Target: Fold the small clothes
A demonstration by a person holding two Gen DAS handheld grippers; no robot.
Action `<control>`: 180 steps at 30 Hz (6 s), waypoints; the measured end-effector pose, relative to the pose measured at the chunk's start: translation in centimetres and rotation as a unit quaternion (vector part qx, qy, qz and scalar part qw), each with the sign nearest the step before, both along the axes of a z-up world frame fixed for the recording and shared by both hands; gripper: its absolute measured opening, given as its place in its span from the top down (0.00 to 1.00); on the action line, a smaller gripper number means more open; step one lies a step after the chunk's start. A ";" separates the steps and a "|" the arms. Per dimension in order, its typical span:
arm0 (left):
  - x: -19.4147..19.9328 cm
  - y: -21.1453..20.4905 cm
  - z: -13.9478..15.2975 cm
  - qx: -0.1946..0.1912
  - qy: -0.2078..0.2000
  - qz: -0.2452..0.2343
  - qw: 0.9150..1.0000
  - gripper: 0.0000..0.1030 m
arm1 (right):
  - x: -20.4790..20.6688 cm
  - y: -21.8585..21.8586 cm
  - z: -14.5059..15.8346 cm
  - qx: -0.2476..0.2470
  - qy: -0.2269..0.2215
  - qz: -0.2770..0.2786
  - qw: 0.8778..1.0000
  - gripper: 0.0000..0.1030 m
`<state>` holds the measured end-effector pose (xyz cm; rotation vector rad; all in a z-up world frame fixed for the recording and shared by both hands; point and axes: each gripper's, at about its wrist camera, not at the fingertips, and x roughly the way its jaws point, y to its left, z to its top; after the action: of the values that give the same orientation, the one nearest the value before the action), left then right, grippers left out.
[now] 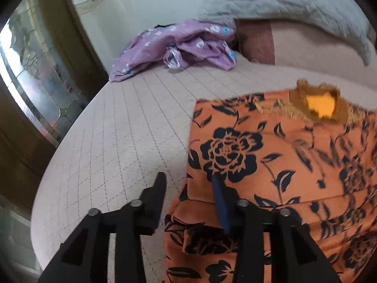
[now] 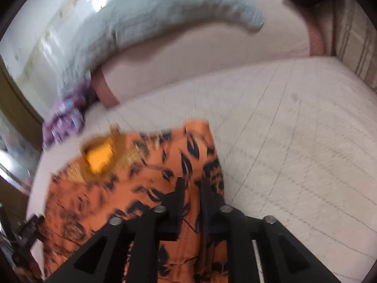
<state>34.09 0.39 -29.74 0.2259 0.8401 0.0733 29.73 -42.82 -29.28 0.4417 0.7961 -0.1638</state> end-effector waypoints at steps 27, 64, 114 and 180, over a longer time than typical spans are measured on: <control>-0.7 -3.3 -0.1 -0.009 0.002 -0.095 0.995 0.36 | -0.8 12.0 -0.6 0.025 0.045 0.210 0.976 0.64; -20.0 10.9 0.3 -0.179 0.127 -0.061 0.974 0.37 | -28.0 2.4 -2.0 0.130 0.072 0.087 0.985 0.37; 12.9 5.7 4.4 -0.283 0.123 -0.049 0.950 0.94 | 2.1 -5.6 4.3 0.180 -0.068 0.005 0.981 0.88; -16.4 8.5 6.1 -0.188 0.025 -0.008 0.982 0.39 | -28.7 0.0 4.0 0.123 -0.047 0.007 0.991 0.34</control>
<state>17.71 8.85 -23.66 -0.1217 0.8856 -0.1067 1.01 -42.82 -25.31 0.6727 0.7294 -0.0310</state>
